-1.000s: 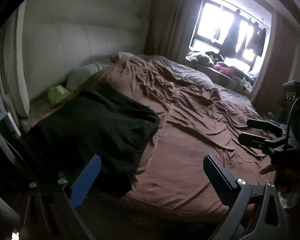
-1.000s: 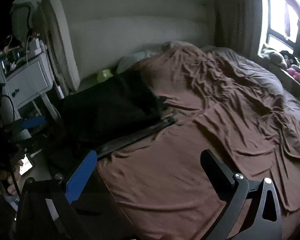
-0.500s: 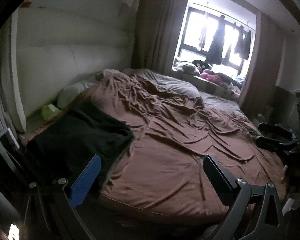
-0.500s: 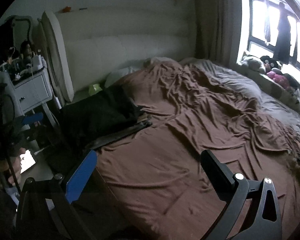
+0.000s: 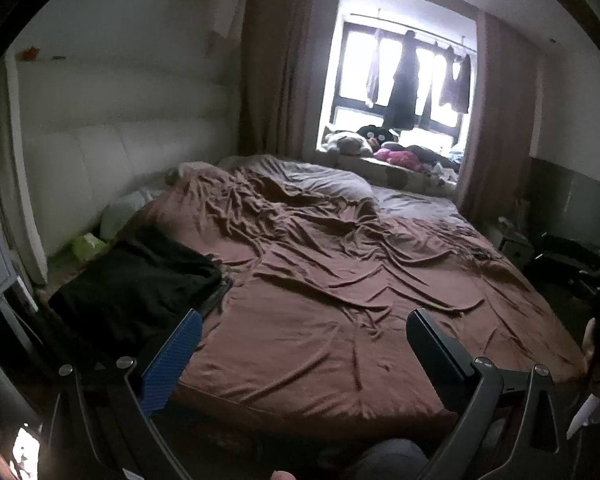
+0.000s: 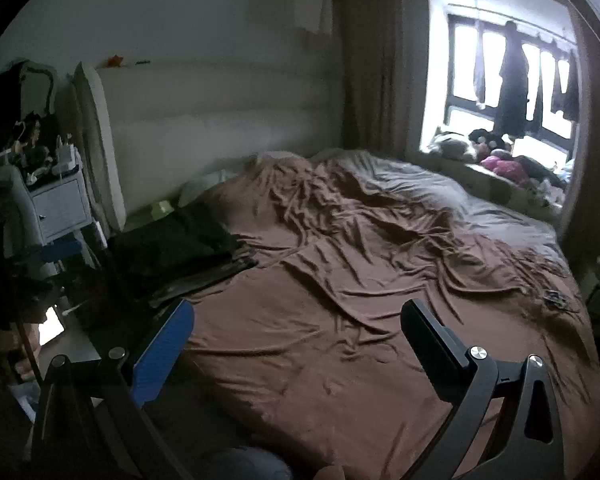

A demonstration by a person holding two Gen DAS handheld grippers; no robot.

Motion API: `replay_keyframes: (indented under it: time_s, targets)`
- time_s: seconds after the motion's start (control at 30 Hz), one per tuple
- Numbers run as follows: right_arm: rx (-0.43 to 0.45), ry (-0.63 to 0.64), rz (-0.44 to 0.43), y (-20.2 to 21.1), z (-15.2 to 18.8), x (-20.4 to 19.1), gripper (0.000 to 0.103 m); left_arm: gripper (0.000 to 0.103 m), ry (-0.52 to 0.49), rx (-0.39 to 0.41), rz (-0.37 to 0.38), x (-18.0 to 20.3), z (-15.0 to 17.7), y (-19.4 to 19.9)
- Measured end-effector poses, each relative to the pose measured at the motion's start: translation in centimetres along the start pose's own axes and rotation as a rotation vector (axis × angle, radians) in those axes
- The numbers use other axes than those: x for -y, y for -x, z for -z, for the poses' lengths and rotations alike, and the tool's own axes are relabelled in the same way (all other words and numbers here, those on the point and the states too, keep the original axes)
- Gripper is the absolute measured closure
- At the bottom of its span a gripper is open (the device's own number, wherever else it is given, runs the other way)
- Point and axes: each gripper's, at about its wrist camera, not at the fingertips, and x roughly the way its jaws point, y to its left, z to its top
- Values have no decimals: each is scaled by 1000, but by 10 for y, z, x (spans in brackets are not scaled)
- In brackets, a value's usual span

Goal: Fold small clothes

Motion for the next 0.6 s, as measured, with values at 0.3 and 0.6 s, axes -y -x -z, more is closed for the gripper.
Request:
replay_keyframes:
  time_s: [0.3, 0.6]
  targets:
    - [57, -47, 88, 57, 47, -1, 0, 0, -22, 24, 41, 32, 21, 30]
    - [98, -80, 162, 96, 83, -9, 0, 0, -11, 117, 61, 60, 43, 78]
